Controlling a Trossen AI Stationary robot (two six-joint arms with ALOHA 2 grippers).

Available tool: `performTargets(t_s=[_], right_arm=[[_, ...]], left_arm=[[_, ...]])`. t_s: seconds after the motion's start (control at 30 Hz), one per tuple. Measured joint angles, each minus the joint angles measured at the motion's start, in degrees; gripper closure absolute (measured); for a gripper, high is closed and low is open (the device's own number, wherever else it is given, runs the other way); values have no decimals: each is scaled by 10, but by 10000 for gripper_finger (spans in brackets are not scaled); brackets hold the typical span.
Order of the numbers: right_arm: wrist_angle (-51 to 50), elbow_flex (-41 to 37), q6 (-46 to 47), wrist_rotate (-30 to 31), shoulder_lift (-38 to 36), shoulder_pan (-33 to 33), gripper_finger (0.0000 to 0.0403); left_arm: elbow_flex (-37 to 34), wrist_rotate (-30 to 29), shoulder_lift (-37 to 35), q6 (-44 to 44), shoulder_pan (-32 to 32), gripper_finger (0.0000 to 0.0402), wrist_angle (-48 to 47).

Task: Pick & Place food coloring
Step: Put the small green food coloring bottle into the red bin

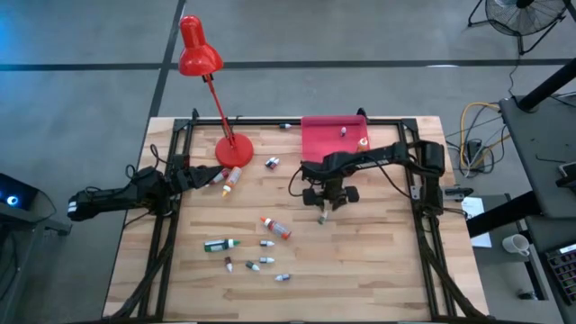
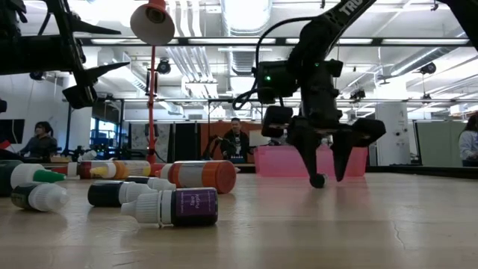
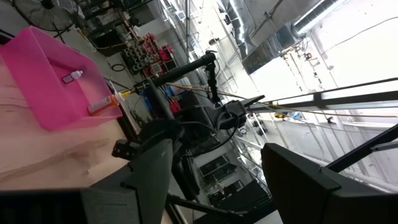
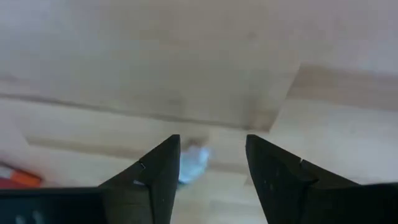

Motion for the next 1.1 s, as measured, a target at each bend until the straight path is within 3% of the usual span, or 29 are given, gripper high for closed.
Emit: performTargets(t_s=[0.17,0.43,0.53,0.67,0.8,0.9,1.1], right_arm=[[6,-17,3,-36,-2,0,244],[96,-52,90,-65,-5,-2,261],[96,-52,77,-6,-20,10,265],[102,-45,18,129,-57,23,272],[101,-37,-132,225,-111,40,279],[59,-38,-272,249,-141,53,283],[-22,-46,-316,242,-168,68,291]], left_arm=[[0,0,0,0,0,182,0],[0,0,0,0,0,182,0],[0,0,0,0,0,182,0],[0,0,0,0,0,182,-1],[0,0,0,0,0,182,0],[0,0,0,0,0,182,0],[0,0,0,0,0,182,-1]])
